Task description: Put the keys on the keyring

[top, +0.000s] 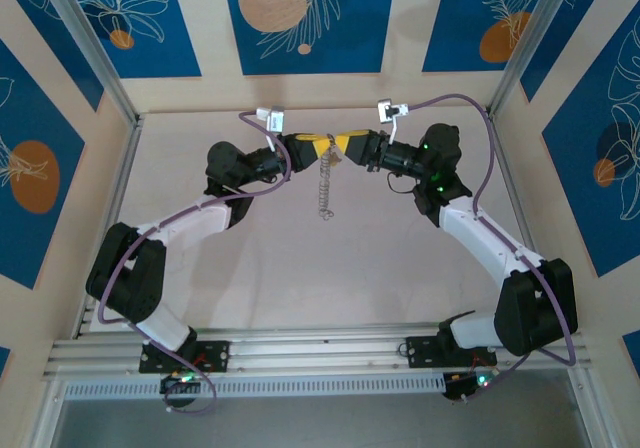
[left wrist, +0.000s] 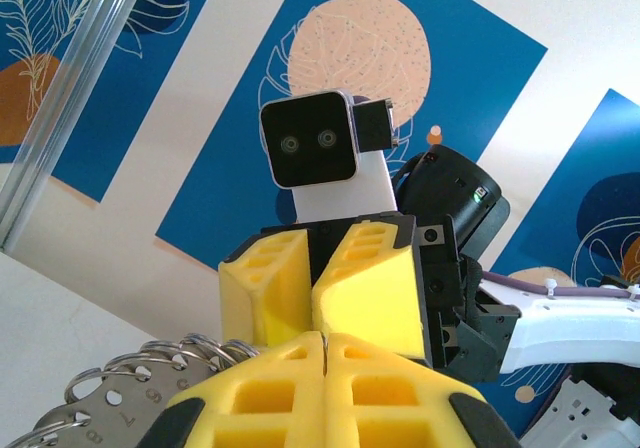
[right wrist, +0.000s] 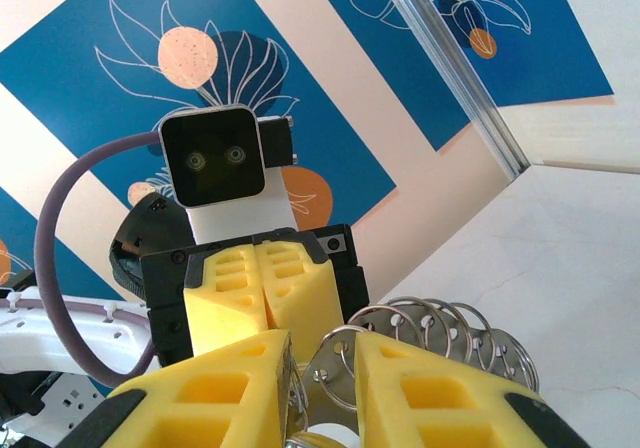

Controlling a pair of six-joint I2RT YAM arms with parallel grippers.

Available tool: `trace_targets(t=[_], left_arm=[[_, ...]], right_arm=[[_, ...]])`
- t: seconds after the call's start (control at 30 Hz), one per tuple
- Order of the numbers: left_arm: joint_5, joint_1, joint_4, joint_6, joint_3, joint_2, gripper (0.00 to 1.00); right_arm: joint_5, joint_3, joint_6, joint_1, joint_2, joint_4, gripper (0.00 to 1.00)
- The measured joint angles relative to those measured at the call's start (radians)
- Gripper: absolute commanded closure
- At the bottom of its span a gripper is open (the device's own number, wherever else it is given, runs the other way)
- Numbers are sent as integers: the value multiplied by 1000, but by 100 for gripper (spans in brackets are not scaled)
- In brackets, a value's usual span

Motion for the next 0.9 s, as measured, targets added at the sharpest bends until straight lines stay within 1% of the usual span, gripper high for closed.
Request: trace_targets(t=[0.3,0.33,0.4,0.53,0.73,0.8,0.9], left_arm=[[0,0,0,1,0,0,100],[0,0,0,1,0,0,100],[0,0,0,2,0,0,100],[-5,1,-1,2,0,2,100],[-5,2,-6,2,0,2,99],[-1,2,-19,5,0,2,85],[14,8,-52,34,2,0,67]], right_arm=[[-3,0,-1,22,0,0,75],[-4,0,-1,22,0,-1,77],[-5,0,-5,27,0,-1,83],[-6,0,-13,27,0,-1,100],[-6,0,-31,25,0,-5,100],[-10,1,-39,17,0,-17,100],[-29,15,-66,5,0,-74,100]])
